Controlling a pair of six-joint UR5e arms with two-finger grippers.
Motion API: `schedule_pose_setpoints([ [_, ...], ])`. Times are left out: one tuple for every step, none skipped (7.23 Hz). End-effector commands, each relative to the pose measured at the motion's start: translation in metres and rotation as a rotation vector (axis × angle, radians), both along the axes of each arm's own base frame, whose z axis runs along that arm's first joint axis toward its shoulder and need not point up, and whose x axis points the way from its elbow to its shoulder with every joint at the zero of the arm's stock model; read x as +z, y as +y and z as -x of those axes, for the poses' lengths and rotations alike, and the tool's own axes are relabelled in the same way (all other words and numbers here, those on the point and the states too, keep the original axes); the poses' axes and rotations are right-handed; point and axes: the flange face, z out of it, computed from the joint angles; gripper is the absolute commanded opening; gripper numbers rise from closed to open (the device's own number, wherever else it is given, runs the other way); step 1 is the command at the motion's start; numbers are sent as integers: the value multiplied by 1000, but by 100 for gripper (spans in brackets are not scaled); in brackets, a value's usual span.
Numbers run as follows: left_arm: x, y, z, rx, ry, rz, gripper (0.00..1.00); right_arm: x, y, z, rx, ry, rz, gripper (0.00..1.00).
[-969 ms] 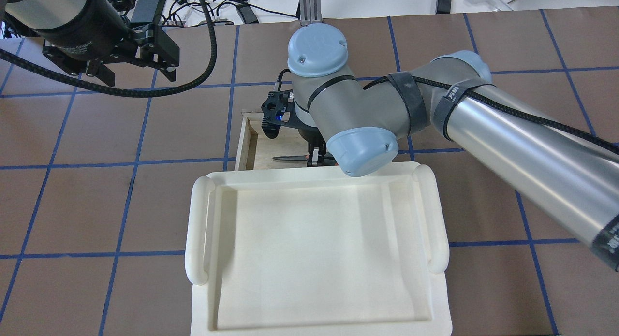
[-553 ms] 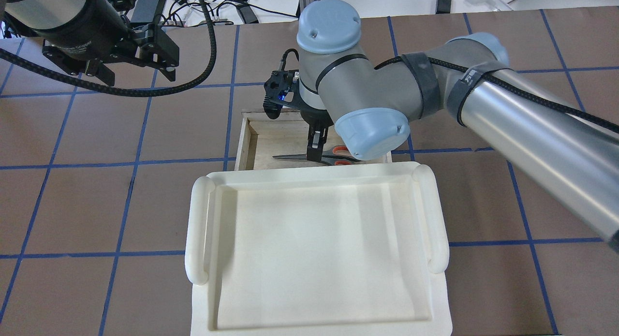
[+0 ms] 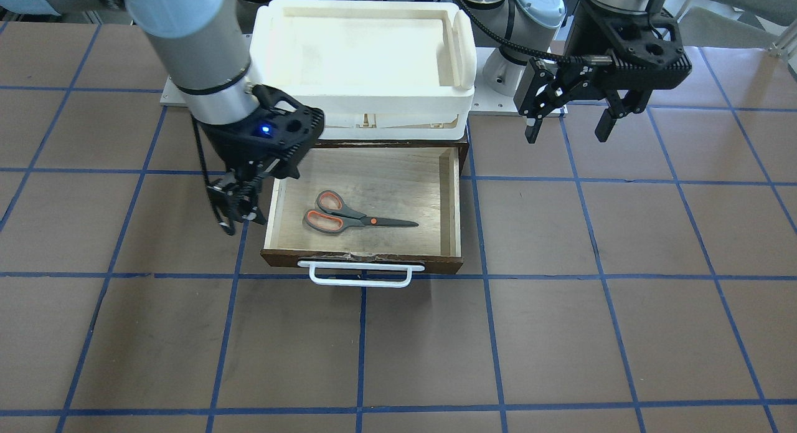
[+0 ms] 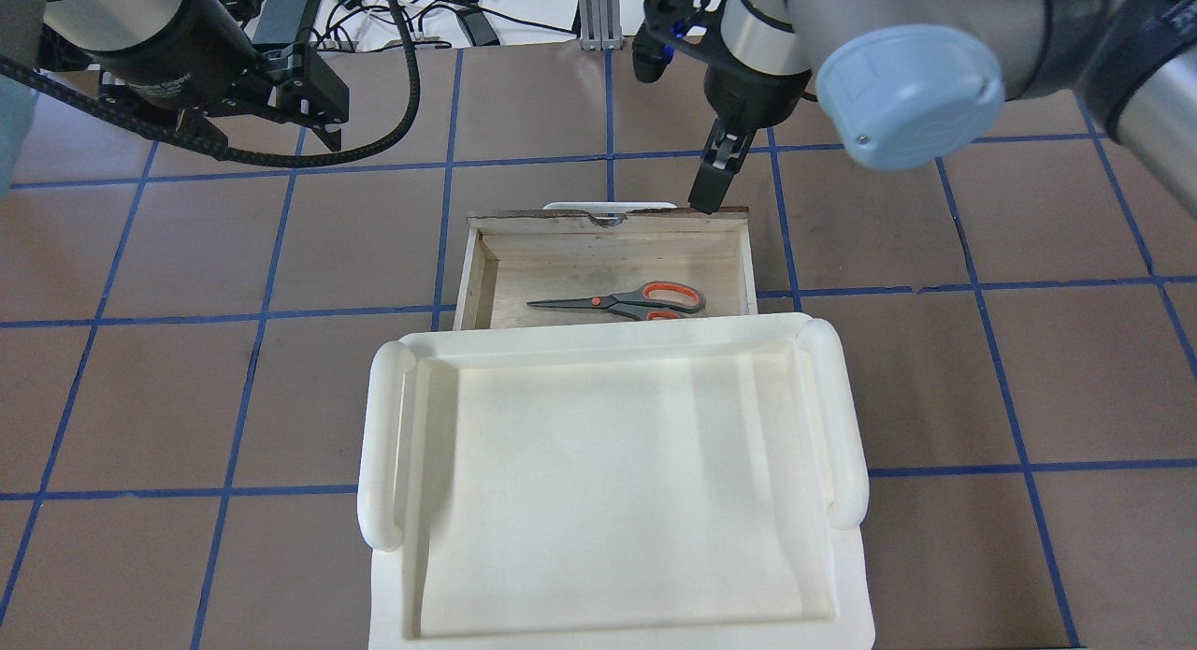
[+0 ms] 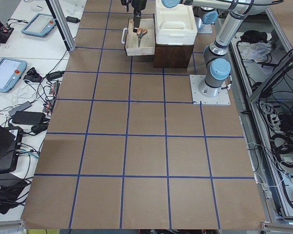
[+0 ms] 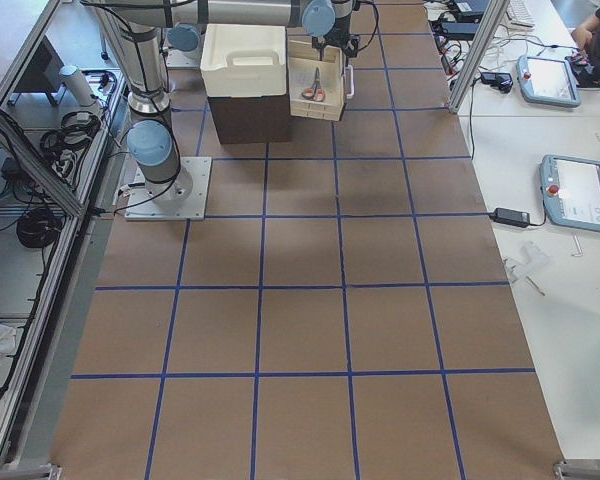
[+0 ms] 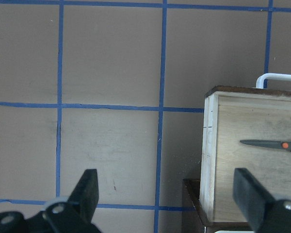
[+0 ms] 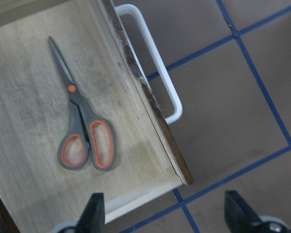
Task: Put scissors in drawer and close it
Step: 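Raise the right gripper away while the left arm reaches toward the drawer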
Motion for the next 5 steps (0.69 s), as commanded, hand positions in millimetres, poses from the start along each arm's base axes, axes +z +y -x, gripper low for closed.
schedule_pose_setpoints([
  [-58,-13,14,-21,75,-86,100,44,14,49,-263,-15,38,94],
  [-87,-18,25,-41,85,-112,100,53,22,56,-370,-26,23,98],
  [-101,-27,38,20,140,-103,100,60,32,64,-518,-35,-11,100],
  [-125,-41,41,53,143,-137,100,62,31,78,-611,-19,-19,100],
  [-137,-55,47,52,149,-110,100,60,33,94,-657,70,-40,100],
])
